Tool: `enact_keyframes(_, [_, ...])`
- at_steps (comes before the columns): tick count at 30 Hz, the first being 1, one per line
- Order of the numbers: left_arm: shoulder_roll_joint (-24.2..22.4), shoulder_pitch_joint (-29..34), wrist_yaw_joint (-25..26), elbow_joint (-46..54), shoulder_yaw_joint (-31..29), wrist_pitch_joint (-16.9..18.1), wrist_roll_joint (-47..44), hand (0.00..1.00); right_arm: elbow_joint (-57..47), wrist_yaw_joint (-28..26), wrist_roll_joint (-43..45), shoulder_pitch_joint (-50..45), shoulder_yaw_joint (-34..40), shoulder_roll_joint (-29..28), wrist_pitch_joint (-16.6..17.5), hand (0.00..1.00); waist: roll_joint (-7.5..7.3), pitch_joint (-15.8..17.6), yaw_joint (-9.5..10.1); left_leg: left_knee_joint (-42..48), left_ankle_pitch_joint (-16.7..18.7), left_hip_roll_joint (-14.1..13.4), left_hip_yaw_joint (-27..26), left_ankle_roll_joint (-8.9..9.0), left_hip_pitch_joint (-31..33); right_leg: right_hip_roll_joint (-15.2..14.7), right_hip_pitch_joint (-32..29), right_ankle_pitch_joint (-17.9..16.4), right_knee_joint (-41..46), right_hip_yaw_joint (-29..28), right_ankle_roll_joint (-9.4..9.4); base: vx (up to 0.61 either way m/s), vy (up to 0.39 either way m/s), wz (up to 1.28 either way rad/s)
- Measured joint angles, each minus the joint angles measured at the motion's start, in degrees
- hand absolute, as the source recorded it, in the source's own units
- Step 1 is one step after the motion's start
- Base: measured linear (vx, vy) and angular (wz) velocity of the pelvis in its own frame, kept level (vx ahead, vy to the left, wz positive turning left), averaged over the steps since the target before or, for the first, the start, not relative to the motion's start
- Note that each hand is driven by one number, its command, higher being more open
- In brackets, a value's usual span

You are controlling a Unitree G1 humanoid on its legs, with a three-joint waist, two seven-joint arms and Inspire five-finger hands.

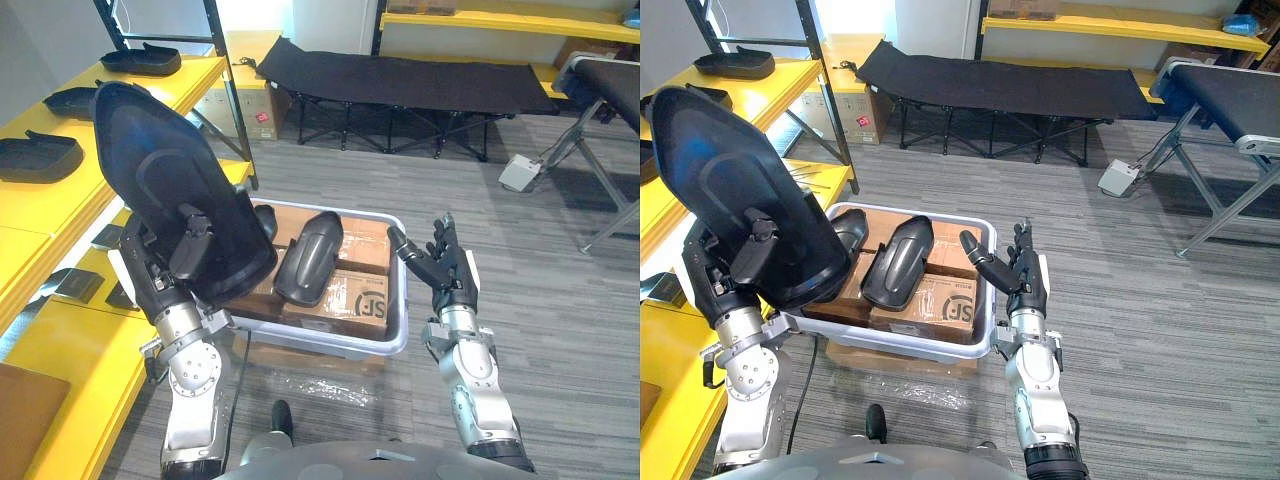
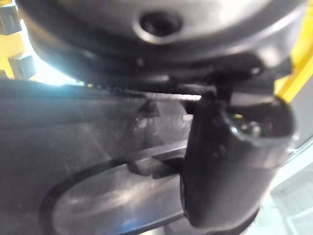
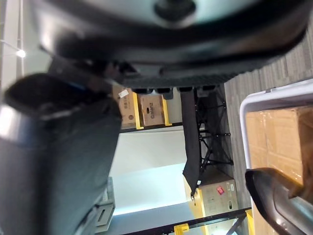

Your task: Walk over and take three plastic housings, then place them on the shelf

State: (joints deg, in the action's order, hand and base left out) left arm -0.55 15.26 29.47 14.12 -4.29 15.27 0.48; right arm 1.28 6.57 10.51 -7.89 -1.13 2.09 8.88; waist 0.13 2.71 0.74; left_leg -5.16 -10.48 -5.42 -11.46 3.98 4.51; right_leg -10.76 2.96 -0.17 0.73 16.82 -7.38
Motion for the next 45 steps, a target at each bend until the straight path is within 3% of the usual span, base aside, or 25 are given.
enact_keyframes(9, [-1.94,5.74,-3.54,0.71,-2.45,0.00,-3.19,0.00,0.01,1.22,-0.04,-0.86,0.12,-0.89,-0.98,1.00,-0.14,-0.82,0.97,0.00,-0.12,0.59,2.11,-0.04,1.09,-0.11,0.73,-0.17,-0.73,2.32,0.04,0.00,0.002,0.12])
enact_keyframes(21, [-1.95,5.82,-8.49,3.24,-2.31,0.00,-4.95,0.00,0.75,2.75,-0.04,-0.86,-4.02,0.17,-3.69,1.00,0.08,-0.96,2.61,0.07,-0.37,1.91,3.29,-0.40,0.89,-1.27,0.32,-1.11,1.55,2.83,-0.55,0.00,0.009,0.03])
enact_keyframes(23, [-1.86,6.24,-10.60,3.31,-2.99,-0.01,-4.97,0.00,0.74,3.42,-0.06,-0.79,-3.90,0.52,-3.74,1.00,0.07,-0.95,3.75,0.14,-0.14,2.35,1.42,-0.77,0.49,-1.88,-1.25,-1.48,3.32,0.92,-0.68,-0.01,0.041,-0.32])
enact_keyframes(29, [-1.47,7.84,-12.74,3.36,-2.99,-0.01,-7.42,0.00,0.37,3.27,-0.04,-1.70,-6.51,0.42,-5.01,1.00,-0.30,-0.55,3.30,-0.02,1.21,1.77,0.18,-1.58,-0.53,-0.85,-1.92,-2.08,3.29,-3.16,-0.28,-0.04,0.006,-0.24])
enact_keyframes(32, [-0.57,7.80,-12.74,3.36,0.34,-0.01,-7.71,0.00,0.00,2.97,-0.12,-3.58,-6.67,0.49,-4.97,1.00,-0.02,-0.42,2.09,-0.01,0.82,1.39,3.27,-1.02,1.29,0.53,-2.64,-2.49,3.31,-3.11,0.35,-0.03,-0.046,0.25])
enact_keyframes(35, [-0.20,7.76,-13.51,3.28,3.33,-0.04,-7.83,0.00,0.00,2.75,-0.16,-4.93,-5.59,0.55,-4.88,1.00,0.00,-0.30,2.12,0.04,-0.73,0.70,4.57,-0.65,2.14,1.52,-2.53,-2.59,3.27,-2.68,0.62,0.02,-0.054,0.16])
enact_keyframes(42, [0.67,6.58,-13.30,2.96,3.86,-0.05,-9.10,0.00,-0.01,2.24,-0.99,-4.36,-3.03,1.88,-2.18,1.00,0.08,-0.15,2.21,0.03,-0.91,0.73,7.03,-0.59,1.00,1.78,-0.46,-3.99,4.96,-0.93,1.56,0.03,-0.032,0.19])
enact_keyframes(45, [0.62,6.65,-12.36,2.42,3.76,-0.06,-9.10,0.00,-0.01,-0.01,-0.93,-3.14,-2.70,2.76,-1.86,1.00,0.90,0.43,2.23,0.02,-0.71,0.69,8.85,-0.53,1.13,1.94,-0.28,-5.48,6.21,0.43,1.39,-0.04,-0.031,0.25])
